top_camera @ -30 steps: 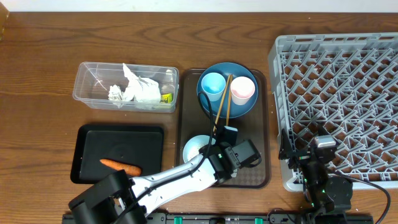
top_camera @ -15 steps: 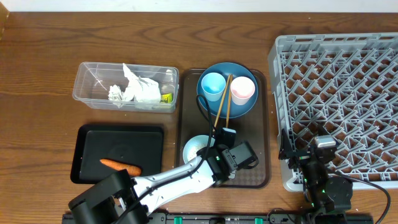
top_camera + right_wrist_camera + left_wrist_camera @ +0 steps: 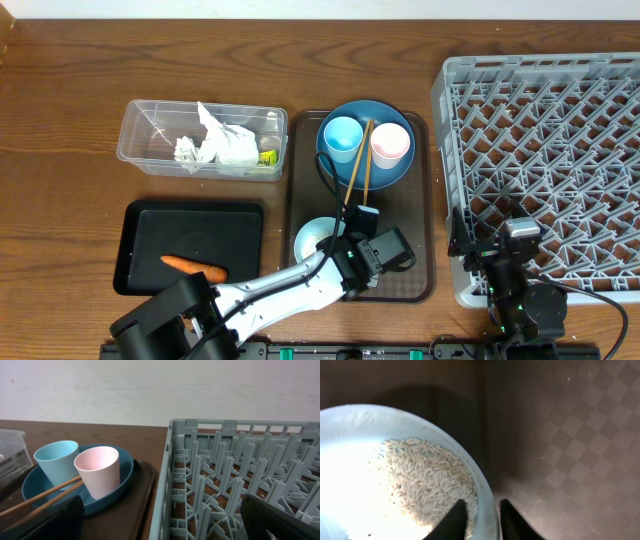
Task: Sort waste into correct bins and load items into the dishwasher rack
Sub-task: 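Grasp the rim of the light-blue rice bowl with the left gripper, then lift the bowl and carry it left over the black tray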
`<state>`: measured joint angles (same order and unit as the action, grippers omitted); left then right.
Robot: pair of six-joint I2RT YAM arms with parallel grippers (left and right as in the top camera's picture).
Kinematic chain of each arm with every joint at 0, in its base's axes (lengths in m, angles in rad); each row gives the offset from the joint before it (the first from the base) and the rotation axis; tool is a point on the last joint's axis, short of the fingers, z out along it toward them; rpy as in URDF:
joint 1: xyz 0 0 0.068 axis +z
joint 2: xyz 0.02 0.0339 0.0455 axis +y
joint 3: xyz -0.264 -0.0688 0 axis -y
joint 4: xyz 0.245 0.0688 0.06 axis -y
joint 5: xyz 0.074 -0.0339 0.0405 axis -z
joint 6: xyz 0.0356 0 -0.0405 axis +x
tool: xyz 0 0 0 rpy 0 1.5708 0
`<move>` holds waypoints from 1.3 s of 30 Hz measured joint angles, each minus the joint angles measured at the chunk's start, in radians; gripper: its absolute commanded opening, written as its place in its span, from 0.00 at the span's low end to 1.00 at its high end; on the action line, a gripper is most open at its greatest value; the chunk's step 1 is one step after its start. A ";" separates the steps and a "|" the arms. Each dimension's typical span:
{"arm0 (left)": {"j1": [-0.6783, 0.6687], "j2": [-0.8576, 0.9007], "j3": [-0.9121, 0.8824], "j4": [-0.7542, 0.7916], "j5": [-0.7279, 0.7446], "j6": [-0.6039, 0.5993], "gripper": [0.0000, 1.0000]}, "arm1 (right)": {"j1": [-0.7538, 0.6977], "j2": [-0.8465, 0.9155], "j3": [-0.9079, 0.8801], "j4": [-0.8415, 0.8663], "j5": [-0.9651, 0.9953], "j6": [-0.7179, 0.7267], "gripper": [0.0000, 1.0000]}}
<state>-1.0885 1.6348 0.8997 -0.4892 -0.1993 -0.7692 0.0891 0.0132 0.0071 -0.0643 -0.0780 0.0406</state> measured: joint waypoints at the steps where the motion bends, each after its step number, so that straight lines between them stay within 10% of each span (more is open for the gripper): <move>1: 0.000 0.000 0.000 0.000 -0.002 0.002 0.20 | 0.000 0.000 0.000 0.000 0.000 0.000 0.99; 22: -0.001 -0.018 0.000 -0.086 -0.058 0.007 0.06 | 0.000 0.000 0.000 0.000 0.000 0.000 0.99; 39: -0.001 -0.376 0.014 -0.323 -0.222 0.025 0.06 | 0.000 0.000 0.000 0.000 0.000 0.000 0.99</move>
<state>-1.0893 1.2591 0.9134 -0.8120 -0.4210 -0.7444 0.0891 0.0132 0.0071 -0.0639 -0.0780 0.0406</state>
